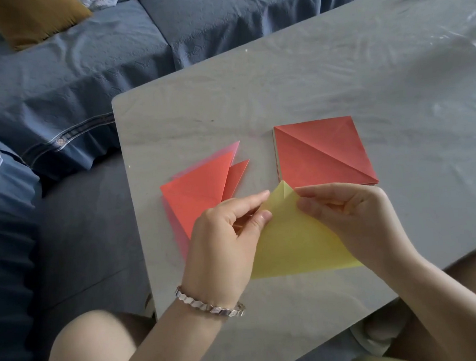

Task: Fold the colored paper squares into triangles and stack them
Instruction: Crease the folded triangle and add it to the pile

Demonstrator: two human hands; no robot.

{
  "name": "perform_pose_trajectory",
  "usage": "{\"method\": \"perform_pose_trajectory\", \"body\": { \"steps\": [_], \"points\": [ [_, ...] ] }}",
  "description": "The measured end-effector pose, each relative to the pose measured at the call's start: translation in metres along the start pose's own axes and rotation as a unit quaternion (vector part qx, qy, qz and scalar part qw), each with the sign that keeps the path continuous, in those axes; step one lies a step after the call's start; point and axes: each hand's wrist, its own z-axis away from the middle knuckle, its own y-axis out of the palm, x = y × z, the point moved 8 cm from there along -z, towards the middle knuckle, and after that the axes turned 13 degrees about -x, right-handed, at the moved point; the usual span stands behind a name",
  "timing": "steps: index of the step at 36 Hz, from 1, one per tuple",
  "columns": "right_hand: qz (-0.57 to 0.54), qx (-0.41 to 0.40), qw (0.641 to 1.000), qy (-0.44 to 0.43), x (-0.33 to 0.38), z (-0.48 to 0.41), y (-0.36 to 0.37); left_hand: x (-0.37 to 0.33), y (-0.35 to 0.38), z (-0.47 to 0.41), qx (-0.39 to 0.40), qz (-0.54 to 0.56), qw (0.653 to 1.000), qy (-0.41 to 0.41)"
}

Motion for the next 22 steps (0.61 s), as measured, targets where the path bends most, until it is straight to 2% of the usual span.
{"method": "perform_pose_trajectory", "body": {
  "steps": [11, 22],
  "points": [
    [0.021, 0.006, 1.000, -0.003, -0.005, -0.005, -0.002, 0.005, 0.008, 0.001, 0.026, 0.007, 0.999, -0.029],
    [0.059, 0.051, 0.997, -0.002, -0.012, -0.008, 0.002, 0.022, 0.015, 0.002, 0.036, 0.009, 0.997, -0.074]
  ]
}}
